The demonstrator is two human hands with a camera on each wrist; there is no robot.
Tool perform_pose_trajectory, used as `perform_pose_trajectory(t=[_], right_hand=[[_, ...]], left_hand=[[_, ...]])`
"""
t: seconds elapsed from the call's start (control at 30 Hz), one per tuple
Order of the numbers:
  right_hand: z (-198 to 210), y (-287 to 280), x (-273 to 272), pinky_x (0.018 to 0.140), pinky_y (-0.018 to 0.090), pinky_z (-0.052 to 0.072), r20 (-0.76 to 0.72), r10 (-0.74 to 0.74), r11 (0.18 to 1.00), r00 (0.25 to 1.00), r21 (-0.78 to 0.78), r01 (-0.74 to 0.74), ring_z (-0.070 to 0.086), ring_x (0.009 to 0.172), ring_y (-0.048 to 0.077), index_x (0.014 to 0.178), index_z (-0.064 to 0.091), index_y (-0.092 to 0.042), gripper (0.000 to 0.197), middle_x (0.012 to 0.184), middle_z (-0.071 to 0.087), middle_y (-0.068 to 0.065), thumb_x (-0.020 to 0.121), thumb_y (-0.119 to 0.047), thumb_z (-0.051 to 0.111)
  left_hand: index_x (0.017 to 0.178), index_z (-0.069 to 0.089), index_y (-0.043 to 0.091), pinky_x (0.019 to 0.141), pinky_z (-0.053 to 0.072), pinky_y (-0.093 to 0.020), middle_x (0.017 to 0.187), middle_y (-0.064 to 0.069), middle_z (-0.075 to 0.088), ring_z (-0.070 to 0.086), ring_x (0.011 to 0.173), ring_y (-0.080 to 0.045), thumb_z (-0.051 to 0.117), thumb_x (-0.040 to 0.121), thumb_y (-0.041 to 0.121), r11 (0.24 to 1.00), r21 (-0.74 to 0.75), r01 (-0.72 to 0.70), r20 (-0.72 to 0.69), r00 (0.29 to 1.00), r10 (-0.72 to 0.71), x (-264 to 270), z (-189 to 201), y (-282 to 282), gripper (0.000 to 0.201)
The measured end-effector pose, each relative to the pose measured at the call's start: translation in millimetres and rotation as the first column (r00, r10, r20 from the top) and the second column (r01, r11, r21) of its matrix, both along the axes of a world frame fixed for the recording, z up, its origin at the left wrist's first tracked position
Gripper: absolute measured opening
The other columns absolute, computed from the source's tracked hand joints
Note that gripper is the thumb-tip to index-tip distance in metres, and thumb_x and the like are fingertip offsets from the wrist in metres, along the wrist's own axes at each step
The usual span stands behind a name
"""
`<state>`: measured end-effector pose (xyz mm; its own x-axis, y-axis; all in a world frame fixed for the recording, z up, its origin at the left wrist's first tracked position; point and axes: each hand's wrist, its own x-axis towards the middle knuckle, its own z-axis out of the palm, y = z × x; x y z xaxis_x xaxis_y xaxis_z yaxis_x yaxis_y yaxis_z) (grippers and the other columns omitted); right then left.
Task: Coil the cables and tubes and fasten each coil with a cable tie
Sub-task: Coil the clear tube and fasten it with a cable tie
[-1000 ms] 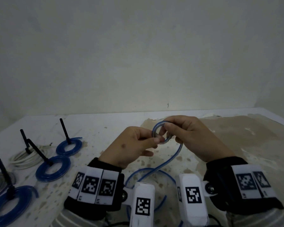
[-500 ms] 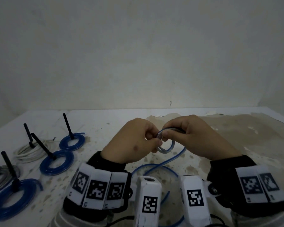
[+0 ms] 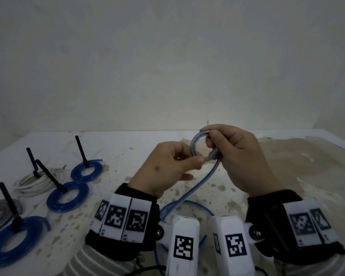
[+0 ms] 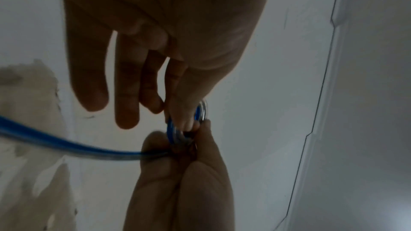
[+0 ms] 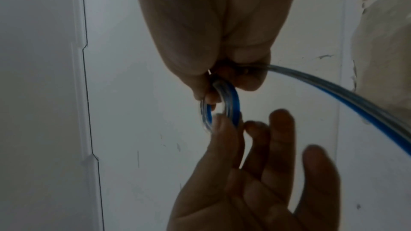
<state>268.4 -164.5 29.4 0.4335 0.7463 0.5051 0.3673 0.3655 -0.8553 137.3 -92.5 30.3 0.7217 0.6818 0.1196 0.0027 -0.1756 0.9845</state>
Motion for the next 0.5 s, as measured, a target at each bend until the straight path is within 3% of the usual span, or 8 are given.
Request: perform_pose_trajectory(t=[0.17, 0.3, 0.4, 0.5], right_hand=[[1, -5, 3, 0.054, 0.019, 0.040, 0.169, 0.007, 0.996, 0.986, -0.092, 0.009, 0.047, 0.058, 0.008, 0.083, 0.069, -0.019, 0.023, 0.062, 0.055, -0.002, 0.093, -0.008, 0.050], [2, -8, 2, 0.059, 0.033, 0.045, 0.299, 0.052, 0.989, 0.953, -0.147, -0.008, 0.052, 0.059, 0.020, 0.081, 0.069, -0.028, 0.026, 0.066, 0.064, 0.003, 0.091, -0.010, 0.053], [3, -9, 0, 0.065, 0.040, 0.048, 0.361, 0.069, 0.985, 0.930, -0.171, -0.007, 0.059, 0.067, 0.028, 0.081, 0.069, -0.028, 0.023, 0.072, 0.068, 0.007, 0.091, -0.012, 0.054], [1, -6, -2, 0.068, 0.028, 0.054, 0.264, 0.076, 0.988, 0.962, -0.146, -0.038, 0.066, 0.068, 0.016, 0.087, 0.067, -0.017, 0.012, 0.071, 0.070, 0.002, 0.087, -0.008, 0.059]], left_hand=[[0.085, 0.069, 0.013, 0.067, 0.055, -0.028, 0.081, -0.006, 0.071, 0.065, 0.073, -0.011, 0.068, 0.080, 0.014, 0.987, 0.149, 0.063, -0.169, 0.985, -0.037, -6, 3, 1, 0.005], [0.088, 0.070, 0.019, 0.046, 0.043, -0.018, 0.067, 0.001, 0.068, 0.059, 0.058, -0.007, 0.071, 0.076, 0.013, 0.979, 0.201, -0.033, -0.041, 0.998, 0.042, -14, 14, 6, 0.013], [0.080, 0.072, 0.015, 0.044, 0.042, -0.018, 0.060, 0.002, 0.067, 0.057, 0.052, -0.004, 0.071, 0.077, 0.012, 0.965, 0.261, -0.029, -0.099, 0.993, 0.057, -16, 14, 7, 0.005], [0.076, 0.071, 0.012, 0.050, 0.049, -0.018, 0.060, -0.001, 0.066, 0.059, 0.053, -0.005, 0.068, 0.079, 0.010, 0.970, 0.242, 0.017, -0.144, 0.989, 0.019, -17, 12, 7, 0.005]])
